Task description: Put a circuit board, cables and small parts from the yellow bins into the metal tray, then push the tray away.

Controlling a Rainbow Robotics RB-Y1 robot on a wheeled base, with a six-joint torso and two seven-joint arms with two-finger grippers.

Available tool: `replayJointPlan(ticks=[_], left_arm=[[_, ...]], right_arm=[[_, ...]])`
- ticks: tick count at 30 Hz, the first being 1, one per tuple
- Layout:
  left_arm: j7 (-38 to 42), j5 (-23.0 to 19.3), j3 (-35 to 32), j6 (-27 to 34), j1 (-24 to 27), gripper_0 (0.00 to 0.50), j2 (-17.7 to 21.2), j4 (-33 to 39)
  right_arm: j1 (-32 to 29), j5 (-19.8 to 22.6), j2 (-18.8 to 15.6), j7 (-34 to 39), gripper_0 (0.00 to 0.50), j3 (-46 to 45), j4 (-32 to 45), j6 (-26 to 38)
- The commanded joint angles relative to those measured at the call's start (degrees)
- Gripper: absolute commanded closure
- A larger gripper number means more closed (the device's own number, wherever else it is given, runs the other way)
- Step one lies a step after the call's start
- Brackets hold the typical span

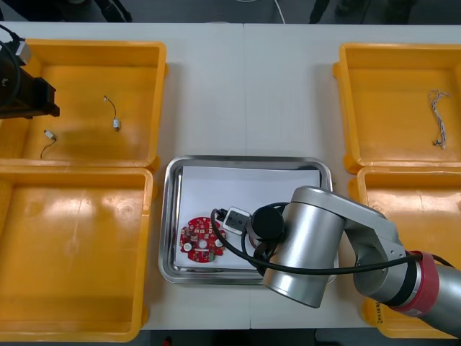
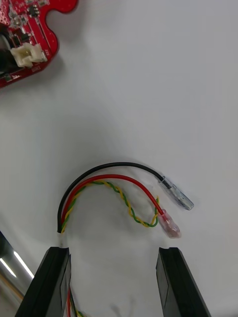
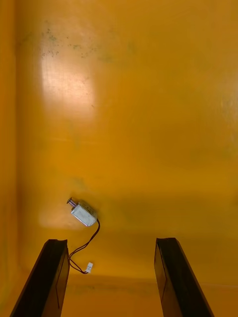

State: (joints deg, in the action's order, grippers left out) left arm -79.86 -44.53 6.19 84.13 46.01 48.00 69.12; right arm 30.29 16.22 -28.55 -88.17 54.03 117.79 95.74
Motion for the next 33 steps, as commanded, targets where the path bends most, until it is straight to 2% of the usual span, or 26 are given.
replayJointPlan(ticks=[1, 11, 19, 26, 33], left_arm=[[-7.0, -0.6, 1.0, -2.2, -1.8, 0.0, 0.4, 0.6], [-7.0, -0.6, 2.9, -6.3, -4.3, 0.0, 0.1, 0.6], [-7.1, -0.6, 4.4, -9.1, -5.8, 0.0, 0.1, 0.6], [-7.3, -0.6, 4.6, -10.0, -6.7, 0.0, -0.1, 0.6], [-7.2, 0.6, 4.6, -11.2, -7.2, 0.0, -1.1, 0.6]], right_arm=[[-0.4, 2.1, 1.3, 1.2, 0.0, -4.1, 1.7, 1.4], [3.2, 11.6, 4.4, 1.9, 0.0, -14.0, 5.2, 14.3], [7.2, 20.3, 4.6, 2.4, 0.0, -23.0, 5.8, 14.3], [10.8, 26.6, 0.5, 4.9, 0.0, -30.9, 6.6, 14.3], [14.0, 31.5, -4.3, 13.6, 0.0, -36.2, 6.1, 14.3]])
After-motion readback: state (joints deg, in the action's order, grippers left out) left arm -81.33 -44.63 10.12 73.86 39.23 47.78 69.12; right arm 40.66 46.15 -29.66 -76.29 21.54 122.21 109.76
